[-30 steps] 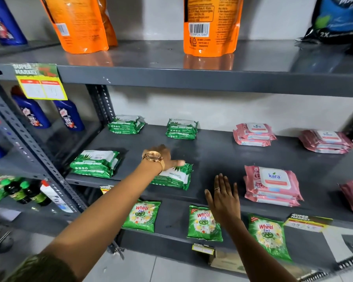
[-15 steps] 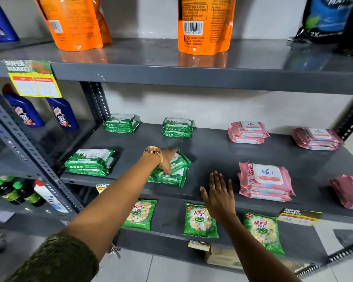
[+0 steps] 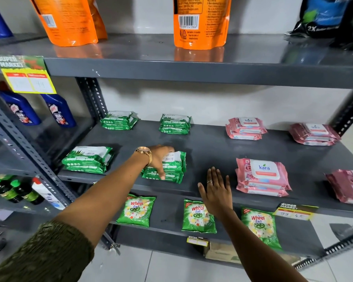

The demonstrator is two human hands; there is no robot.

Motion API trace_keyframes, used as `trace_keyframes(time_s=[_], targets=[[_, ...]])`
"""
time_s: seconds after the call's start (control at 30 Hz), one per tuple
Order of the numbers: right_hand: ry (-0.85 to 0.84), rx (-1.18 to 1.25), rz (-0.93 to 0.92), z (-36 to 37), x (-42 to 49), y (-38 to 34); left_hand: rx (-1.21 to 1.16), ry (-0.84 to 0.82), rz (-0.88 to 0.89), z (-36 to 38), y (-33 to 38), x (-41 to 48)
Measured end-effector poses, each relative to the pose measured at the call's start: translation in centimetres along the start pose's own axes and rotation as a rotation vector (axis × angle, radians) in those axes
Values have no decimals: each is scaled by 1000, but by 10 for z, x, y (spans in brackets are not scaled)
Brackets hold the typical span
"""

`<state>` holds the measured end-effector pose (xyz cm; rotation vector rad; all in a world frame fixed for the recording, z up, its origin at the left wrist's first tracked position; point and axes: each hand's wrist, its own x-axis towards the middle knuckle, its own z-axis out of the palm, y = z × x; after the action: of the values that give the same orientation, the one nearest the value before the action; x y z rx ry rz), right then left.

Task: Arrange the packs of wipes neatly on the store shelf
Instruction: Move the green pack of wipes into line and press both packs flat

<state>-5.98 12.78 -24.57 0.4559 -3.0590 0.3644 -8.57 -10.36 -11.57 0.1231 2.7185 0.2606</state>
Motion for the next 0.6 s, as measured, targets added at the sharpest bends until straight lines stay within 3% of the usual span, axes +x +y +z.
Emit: trace_keyframes(time_s=[0.27, 0.6], targets=[[21, 8, 2, 1, 1, 1, 71, -6, 73, 11, -7, 1], [-94, 3, 6, -6, 2, 0, 245, 76, 74, 29, -8, -2]])
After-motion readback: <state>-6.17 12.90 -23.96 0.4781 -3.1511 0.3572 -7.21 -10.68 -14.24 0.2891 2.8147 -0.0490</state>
